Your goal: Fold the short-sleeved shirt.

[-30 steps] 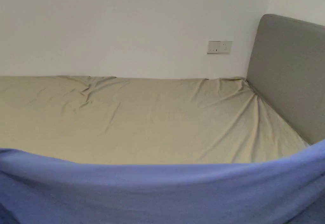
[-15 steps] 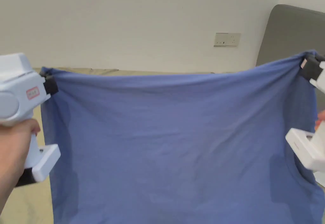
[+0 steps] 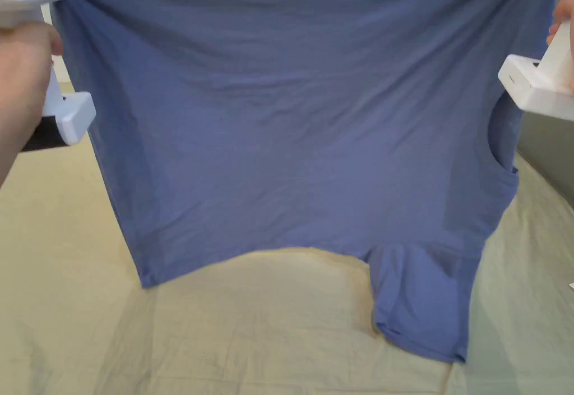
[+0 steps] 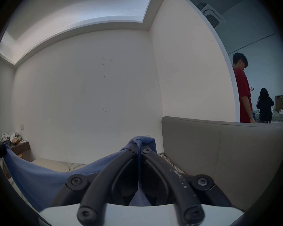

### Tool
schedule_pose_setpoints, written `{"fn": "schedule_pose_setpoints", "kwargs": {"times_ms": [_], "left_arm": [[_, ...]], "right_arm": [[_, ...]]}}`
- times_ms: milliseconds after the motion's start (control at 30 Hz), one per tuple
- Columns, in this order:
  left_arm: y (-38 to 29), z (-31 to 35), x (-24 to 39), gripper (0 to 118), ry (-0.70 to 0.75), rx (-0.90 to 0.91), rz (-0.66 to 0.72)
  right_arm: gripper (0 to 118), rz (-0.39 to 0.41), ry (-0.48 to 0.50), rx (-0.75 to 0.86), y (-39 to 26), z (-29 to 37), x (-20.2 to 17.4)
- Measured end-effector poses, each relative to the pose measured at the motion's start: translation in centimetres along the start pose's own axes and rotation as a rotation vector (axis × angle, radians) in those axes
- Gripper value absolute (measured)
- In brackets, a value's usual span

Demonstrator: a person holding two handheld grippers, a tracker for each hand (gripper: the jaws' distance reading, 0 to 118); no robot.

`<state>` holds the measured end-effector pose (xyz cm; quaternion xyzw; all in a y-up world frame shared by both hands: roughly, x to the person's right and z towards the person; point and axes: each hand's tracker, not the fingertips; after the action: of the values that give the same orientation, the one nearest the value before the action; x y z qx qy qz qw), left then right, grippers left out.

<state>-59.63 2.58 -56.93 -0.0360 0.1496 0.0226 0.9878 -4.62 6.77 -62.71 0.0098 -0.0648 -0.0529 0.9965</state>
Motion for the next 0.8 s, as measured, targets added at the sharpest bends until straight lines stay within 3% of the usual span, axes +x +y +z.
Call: {"fn": "schedule_pose_setpoints", "kwargs": {"times_ms": [33, 267, 367, 400, 533, 600, 633, 800], "left_arm": [[0.3, -0.2, 0.1, 3, 0.003, -0.004, -0.003], [-0.4, -1.2, 0.5, 3, -0.001, -0.046, -0.052], [-3.1, -1.3, 0.2, 3, -0.012, -0.119, -0.062], [-4.2, -1.2, -0.2, 3, -0.026, -0.161, -0.048], [-9.5, 0.4, -1.6, 3, -0.042, -0.260, -0.024], [-11.9, 2.0, -2.9, 3, -0.066, -0.285, 0.023], [-12.9, 2.5, -3.8, 3, -0.082, -0.303, 0.032], [-16.5, 9.9, -7.0, 3, -0.168, -0.307, 0.055]], "right_arm": [[4, -0.033, -0.003, 0.007, 0.1, -0.3, 0.1], [4, 0.014, 0.009, -0.060, -2.4, -1.0, 0.3], [4, -0.008, 0.040, -0.152, -5.3, -0.6, 1.2], [4, 0.058, 0.036, -0.183, -6.0, 0.6, 1.1], [4, -0.009, 0.084, -0.280, -10.5, 3.5, 3.4], [4, 0.001, 0.111, -0.316, -12.5, 5.7, 4.8], [4, 0.068, 0.099, -0.375, -13.2, 6.8, 5.2], [4, -0.011, 0.131, -0.484, -16.8, 15.8, 9.0]]}}
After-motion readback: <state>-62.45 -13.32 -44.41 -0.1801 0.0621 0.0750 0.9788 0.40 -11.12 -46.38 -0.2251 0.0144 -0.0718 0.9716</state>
